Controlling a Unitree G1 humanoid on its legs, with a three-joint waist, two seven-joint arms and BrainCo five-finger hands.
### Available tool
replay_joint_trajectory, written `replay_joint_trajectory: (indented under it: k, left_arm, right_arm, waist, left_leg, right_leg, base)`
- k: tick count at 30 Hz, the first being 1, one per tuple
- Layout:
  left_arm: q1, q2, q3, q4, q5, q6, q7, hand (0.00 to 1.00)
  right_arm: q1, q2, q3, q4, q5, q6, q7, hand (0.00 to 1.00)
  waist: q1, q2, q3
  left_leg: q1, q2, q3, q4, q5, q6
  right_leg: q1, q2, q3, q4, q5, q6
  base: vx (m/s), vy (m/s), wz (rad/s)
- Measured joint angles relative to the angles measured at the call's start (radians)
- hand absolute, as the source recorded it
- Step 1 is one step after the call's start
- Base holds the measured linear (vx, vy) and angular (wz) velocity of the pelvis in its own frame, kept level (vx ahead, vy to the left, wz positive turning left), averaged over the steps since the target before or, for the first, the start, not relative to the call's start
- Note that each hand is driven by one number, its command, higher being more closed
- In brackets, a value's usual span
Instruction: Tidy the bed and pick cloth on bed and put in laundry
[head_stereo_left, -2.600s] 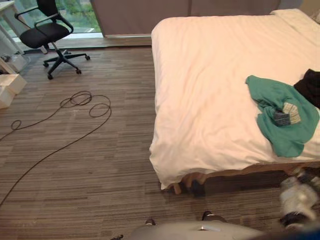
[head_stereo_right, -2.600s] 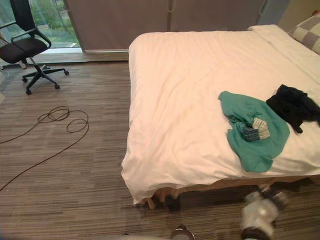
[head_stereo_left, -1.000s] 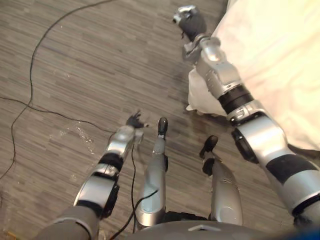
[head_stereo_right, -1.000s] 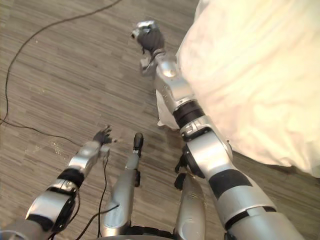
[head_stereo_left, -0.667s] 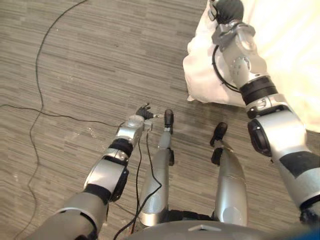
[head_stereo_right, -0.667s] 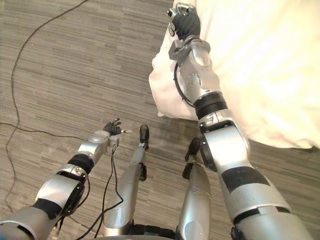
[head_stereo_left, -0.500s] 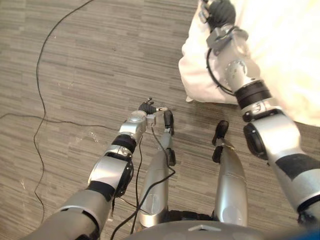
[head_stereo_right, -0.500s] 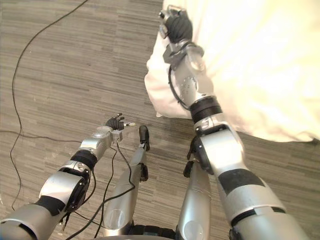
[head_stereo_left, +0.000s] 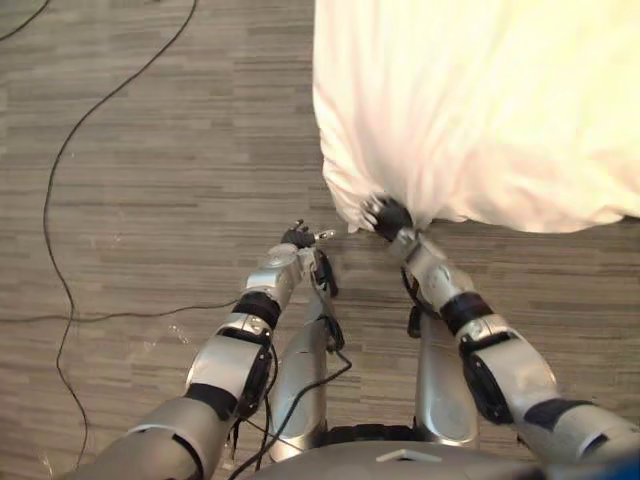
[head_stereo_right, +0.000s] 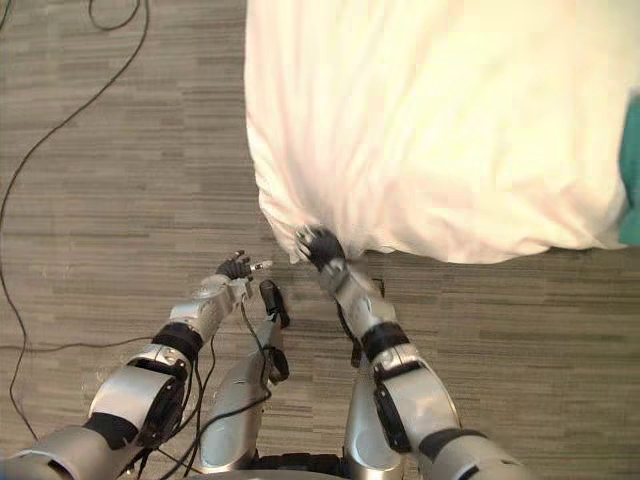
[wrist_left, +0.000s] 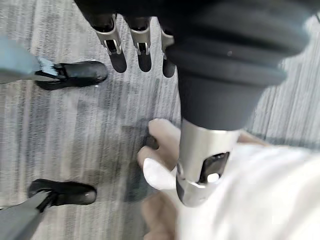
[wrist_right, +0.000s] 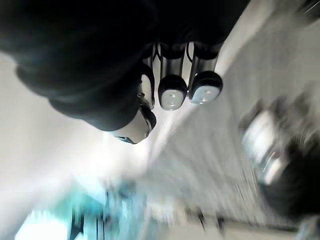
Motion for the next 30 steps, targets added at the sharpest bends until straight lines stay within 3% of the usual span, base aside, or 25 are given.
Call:
replay_joint_trajectory:
  k: [3,8,11,14,17,19,21,25,27,30]
  left_arm:
    - [0.083,-0.004,-0.001,0.000,0.001,-0.032,0.000,0.00]
    - [0.194,0.001,0.000,-0.001,0.021,-0.061,-0.010,0.00]
    - [0.281,0.005,0.001,0.000,0.040,-0.060,-0.041,0.00]
    - [0.350,0.011,0.034,0.001,0.083,-0.031,-0.088,0.00]
    - [0.381,0.013,0.086,0.000,0.111,-0.005,-0.120,0.00]
    - [0.418,0.016,0.118,0.000,0.120,0.027,-0.139,0.00]
    - [0.467,0.013,0.159,-0.001,0.126,0.058,-0.148,0.00]
    - [0.545,-0.010,0.198,-0.011,0.165,0.071,-0.179,0.00]
    - [0.598,-0.033,0.196,-0.021,0.195,0.069,-0.180,0.00]
    - [0.657,-0.047,0.149,-0.021,0.222,0.049,-0.177,0.00]
  right_arm:
    - [0.157,-0.025,-0.042,0.011,-0.024,-0.013,-0.014,1.00]
    - [0.286,-0.015,-0.176,0.010,-0.015,-0.052,-0.032,1.00]
    - [0.355,-0.027,-0.280,0.013,0.055,-0.096,-0.047,1.00]
    - [0.405,-0.042,-0.411,0.030,0.141,-0.149,-0.078,1.00]
    - [0.434,-0.048,-0.462,0.005,0.239,-0.197,-0.071,1.00]
    - [0.488,-0.045,-0.465,-0.068,0.342,-0.223,-0.028,1.00]
    - [0.550,-0.017,-0.442,-0.224,0.461,-0.242,0.071,1.00]
    - [0.612,0.025,-0.326,-0.474,0.523,-0.219,0.210,1.00]
    - [0.624,0.055,-0.205,-0.575,0.507,-0.157,0.283,1.00]
    - [0.626,0.083,-0.029,-0.634,0.446,-0.090,0.318,1.00]
  waist:
    - [-0.027,-0.007,-0.007]
    - [-0.020,-0.024,-0.099]
    - [-0.021,-0.029,-0.175]
    - [-0.023,-0.031,-0.236]
    - [-0.026,-0.032,-0.261]
    - [-0.027,-0.033,-0.306]
    - [-0.032,-0.034,-0.346]
    - [-0.038,-0.035,-0.392]
    - [-0.031,-0.034,-0.414]
    - [-0.015,-0.030,-0.435]
  left_leg:
    - [0.051,0.018,0.031,0.000,-0.005,-0.005]
    - [0.099,0.059,0.068,-0.004,-0.023,0.006]
    - [0.161,0.065,0.081,-0.005,-0.054,-0.001]
    - [0.222,0.064,0.098,-0.006,-0.072,-0.001]
    - [0.274,0.064,0.105,-0.006,-0.085,-0.007]
    - [0.306,0.064,0.115,-0.006,-0.097,-0.010]
    - [0.359,0.066,0.125,-0.006,-0.111,-0.018]
    - [0.419,0.073,0.128,-0.006,-0.123,-0.026]
    - [0.441,0.084,0.127,-0.006,-0.126,-0.030]
    - [0.443,0.088,0.126,-0.006,-0.129,-0.027]
  right_leg:
    - [0.063,0.022,0.001,-0.063,0.024,-0.005]
    - [0.130,0.067,0.002,-0.123,0.036,-0.013]
    - [0.207,0.077,0.007,-0.167,0.039,-0.010]
    - [0.275,0.082,0.016,-0.204,0.042,-0.005]
    - [0.328,0.083,0.017,-0.216,0.042,-0.008]
    - [0.365,0.086,0.021,-0.234,0.041,-0.008]
    - [0.415,0.086,0.024,-0.244,0.031,-0.012]
    - [0.487,0.092,0.013,-0.261,0.024,-0.016]
    - [0.512,0.097,0.006,-0.261,0.018,-0.018]
    - [0.516,0.101,0.000,-0.262,0.016,-0.019]
  base:
    - [0.02,-0.042,-0.31]
    - [0.03,-0.071,-0.19]
    - [0.08,-0.017,-0.13]
    - [0.10,0.000,-0.13]
    - [0.09,0.008,-0.09]
    - [0.12,0.004,-0.12]
    - [0.12,0.013,-0.13]
    - [0.07,-0.011,0.00]
    - [0.01,-0.034,0.05]
    - [-0.01,-0.019,0.02]
